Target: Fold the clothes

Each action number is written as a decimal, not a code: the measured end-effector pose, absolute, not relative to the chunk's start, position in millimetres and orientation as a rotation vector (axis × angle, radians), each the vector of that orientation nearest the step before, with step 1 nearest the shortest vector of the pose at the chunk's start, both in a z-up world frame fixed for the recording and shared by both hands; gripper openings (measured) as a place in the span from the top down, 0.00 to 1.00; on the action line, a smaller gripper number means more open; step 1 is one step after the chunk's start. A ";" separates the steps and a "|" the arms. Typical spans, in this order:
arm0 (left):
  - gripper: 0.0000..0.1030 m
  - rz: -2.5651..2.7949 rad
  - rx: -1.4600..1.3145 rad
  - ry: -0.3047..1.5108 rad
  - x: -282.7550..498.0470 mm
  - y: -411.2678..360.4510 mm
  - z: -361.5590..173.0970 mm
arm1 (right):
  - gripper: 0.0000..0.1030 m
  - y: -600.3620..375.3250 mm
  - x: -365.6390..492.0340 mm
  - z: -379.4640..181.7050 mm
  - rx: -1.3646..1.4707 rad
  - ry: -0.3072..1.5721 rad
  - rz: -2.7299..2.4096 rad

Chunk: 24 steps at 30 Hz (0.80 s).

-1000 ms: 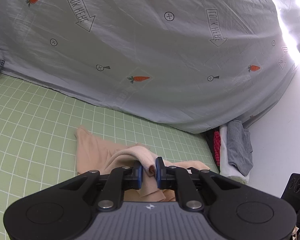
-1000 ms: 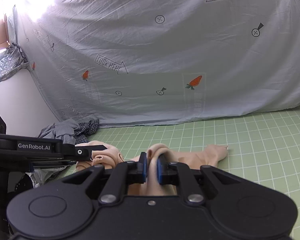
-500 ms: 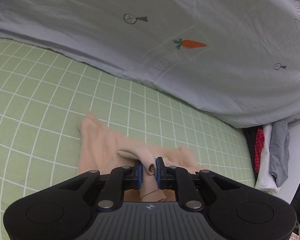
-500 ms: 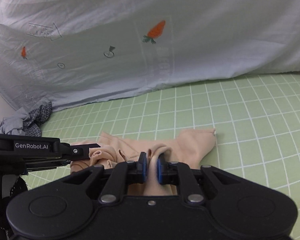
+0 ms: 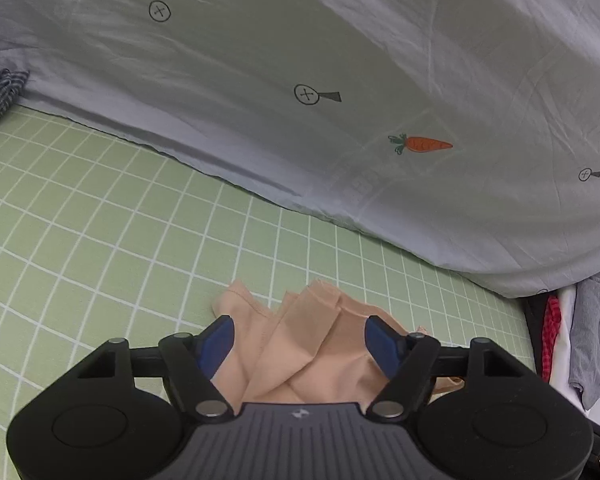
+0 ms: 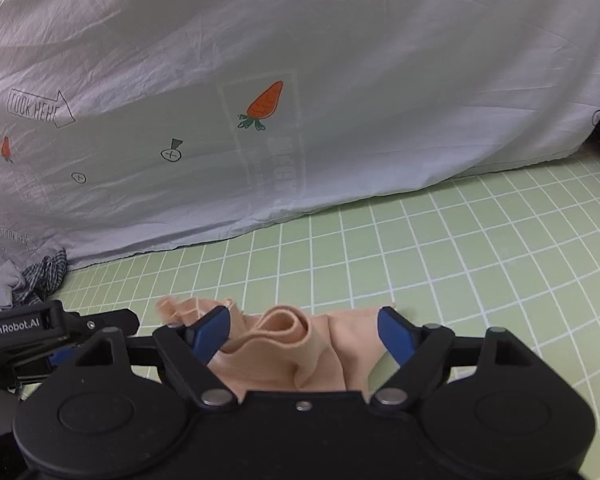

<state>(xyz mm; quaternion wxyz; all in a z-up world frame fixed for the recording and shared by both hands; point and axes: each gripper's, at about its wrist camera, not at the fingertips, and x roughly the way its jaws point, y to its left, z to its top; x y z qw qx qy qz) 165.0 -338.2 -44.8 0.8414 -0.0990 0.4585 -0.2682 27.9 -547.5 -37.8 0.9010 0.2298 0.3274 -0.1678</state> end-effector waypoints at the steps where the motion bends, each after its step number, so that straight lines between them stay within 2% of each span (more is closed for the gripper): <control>1: 0.22 -0.554 -0.194 0.970 162.4 -333.6 -43.2 | 0.19 -545.0 24.1 -39.7 0.472 0.689 -0.352; 4: 0.12 -0.518 -0.123 0.982 148.3 -326.5 -46.9 | 0.15 -537.3 12.8 -45.6 0.463 0.723 -0.367; 11: 0.12 -0.540 0.011 1.132 123.0 -334.0 -87.8 | 0.15 -527.0 6.2 -72.4 0.457 0.842 -0.387; 19: 0.07 -0.537 0.060 1.146 142.1 -347.2 -111.5 | 0.15 -544.4 28.2 -97.2 0.493 0.913 -0.381; 24: 0.06 -0.574 0.071 1.138 162.5 -360.3 -120.2 | 0.15 -557.7 43.6 -105.6 0.532 0.933 -0.375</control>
